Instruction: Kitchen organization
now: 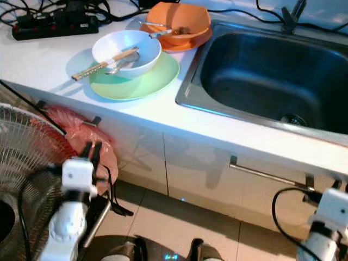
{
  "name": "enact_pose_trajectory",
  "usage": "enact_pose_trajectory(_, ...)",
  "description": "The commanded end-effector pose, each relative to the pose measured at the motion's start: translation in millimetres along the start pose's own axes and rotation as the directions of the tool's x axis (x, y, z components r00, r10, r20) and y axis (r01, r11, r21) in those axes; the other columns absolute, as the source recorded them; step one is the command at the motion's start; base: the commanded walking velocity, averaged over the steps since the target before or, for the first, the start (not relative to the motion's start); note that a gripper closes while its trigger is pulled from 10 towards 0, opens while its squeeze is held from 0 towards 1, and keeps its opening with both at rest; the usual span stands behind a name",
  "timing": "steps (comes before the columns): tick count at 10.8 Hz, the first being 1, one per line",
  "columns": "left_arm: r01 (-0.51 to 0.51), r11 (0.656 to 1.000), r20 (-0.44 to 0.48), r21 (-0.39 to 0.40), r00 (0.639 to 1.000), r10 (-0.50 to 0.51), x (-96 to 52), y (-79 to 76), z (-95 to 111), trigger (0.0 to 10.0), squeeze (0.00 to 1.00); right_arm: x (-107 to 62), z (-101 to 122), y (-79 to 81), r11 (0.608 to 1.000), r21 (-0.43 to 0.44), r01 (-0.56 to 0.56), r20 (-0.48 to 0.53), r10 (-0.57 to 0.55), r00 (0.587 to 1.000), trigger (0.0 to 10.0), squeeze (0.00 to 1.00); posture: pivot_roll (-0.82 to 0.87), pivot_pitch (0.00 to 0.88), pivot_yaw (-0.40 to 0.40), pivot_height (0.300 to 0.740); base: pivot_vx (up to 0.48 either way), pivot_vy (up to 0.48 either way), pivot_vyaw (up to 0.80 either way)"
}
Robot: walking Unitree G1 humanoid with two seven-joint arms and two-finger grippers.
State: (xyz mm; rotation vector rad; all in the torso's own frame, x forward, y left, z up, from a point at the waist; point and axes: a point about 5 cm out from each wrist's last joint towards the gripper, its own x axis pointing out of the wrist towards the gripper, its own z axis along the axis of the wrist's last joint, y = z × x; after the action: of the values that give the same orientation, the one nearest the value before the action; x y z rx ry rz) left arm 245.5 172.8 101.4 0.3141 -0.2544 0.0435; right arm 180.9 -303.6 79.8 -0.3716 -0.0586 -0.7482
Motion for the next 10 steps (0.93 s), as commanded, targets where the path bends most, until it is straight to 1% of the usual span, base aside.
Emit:
enact_pose_trajectory(1, -0.016, 1.000, 0.033, 0.026, 0.999, 0.015, 4.1, 4.1, 10, 10.0, 0.00, 12.8, 29, -12.0, 0.996, 0.022, 0.087, 0.119, -0.089, 0.989, 10.0, 0.00, -0.03, 0.195, 0.003, 0.740, 0.000, 0.000, 0.00)
enact_pose_trajectory(3, -0.041, 0.999, 0.111, 0.025, 0.993, 0.038, 15.0, 8.2, 35, 10.0, 0.00, 22.5, 59, -16.1, 0.988, 0.067, 0.142, 0.183, -0.152, 0.971, 10.0, 0.00, -0.04, 0.195, 0.002, 0.740, 0.000, 0.000, 0.00)
enact_pose_trajectory(4, -0.038, 0.999, 0.116, 0.021, 0.993, 0.036, 17.3, 7.0, 39, 10.0, 0.00, 23.0, 65, -21.3, 0.980, 0.047, 0.194, 0.180, -0.200, 0.963, 10.0, 0.00, -0.03, 0.195, 0.001, 0.740, 0.000, 0.000, 0.00)
enact_pose_trajectory(5, -0.029, 0.999, 0.095, 0.015, 0.995, 0.027, 16.2, 4.5, 36, 10.0, 0.00, 20.8, 55, -24.6, 0.979, 0.029, 0.204, 0.110, -0.206, 0.972, 10.0, 0.00, -0.03, 0.195, 0.001, 0.740, 0.000, 0.000, 0.00)
enact_pose_trajectory(6, -0.006, 1.000, 0.063, 0.001, 0.998, 0.006, 13.0, -2.3, 30, 10.0, 0.00, 8.2, 22, -19.7, 0.994, -0.010, 0.107, -0.030, -0.107, 0.994, 10.0, 0.00, -0.07, 0.200, -0.003, 0.740, 0.000, 0.000, 0.00)
enact_pose_trajectory(7, -0.002, 1.000, 0.057, 0.000, 0.998, 0.002, 12.4, -4.1, 30, 10.0, 0.00, -6.8, 0, -25.7, 0.992, -0.062, 0.107, -0.118, -0.113, 0.986, 10.0, 0.00, -0.07, 0.201, -0.004, 0.740, 0.000, 0.000, 0.00)
enact_pose_trajectory(8, -0.005, 1.000, 0.051, -0.002, 0.999, 0.005, 12.2, -3.9, 31, 10.0, 0.00, -15.9, -18, -44.9, 0.972, -0.129, 0.196, -0.214, -0.220, 0.952, 10.0, 0.00, -0.06, 0.206, -0.007, 0.740, 0.000, 0.000, 0.00)
enact_pose_trajectory(9, -0.003, 1.000, 0.045, -0.002, 0.999, 0.003, 11.3, -3.8, 31, 10.0, 0.00, -19.5, -30, -68.3, 0.929, -0.211, 0.304, -0.285, -0.356, 0.890, 10.0, 0.00, -0.07, 0.209, -0.005, 0.740, 0.000, 0.000, 0.00)
enact_pose_trajectory(10, -0.001, 1.000, 0.042, -0.001, 0.999, 0.001, 10.9, -3.6, 30, 10.0, 0.00, -22.0, -31, -84.1, 0.886, -0.275, 0.374, -0.286, -0.447, 0.848, 10.0, 0.00, -0.07, 0.209, -0.003, 0.740, 0.000, 0.000, 0.00)
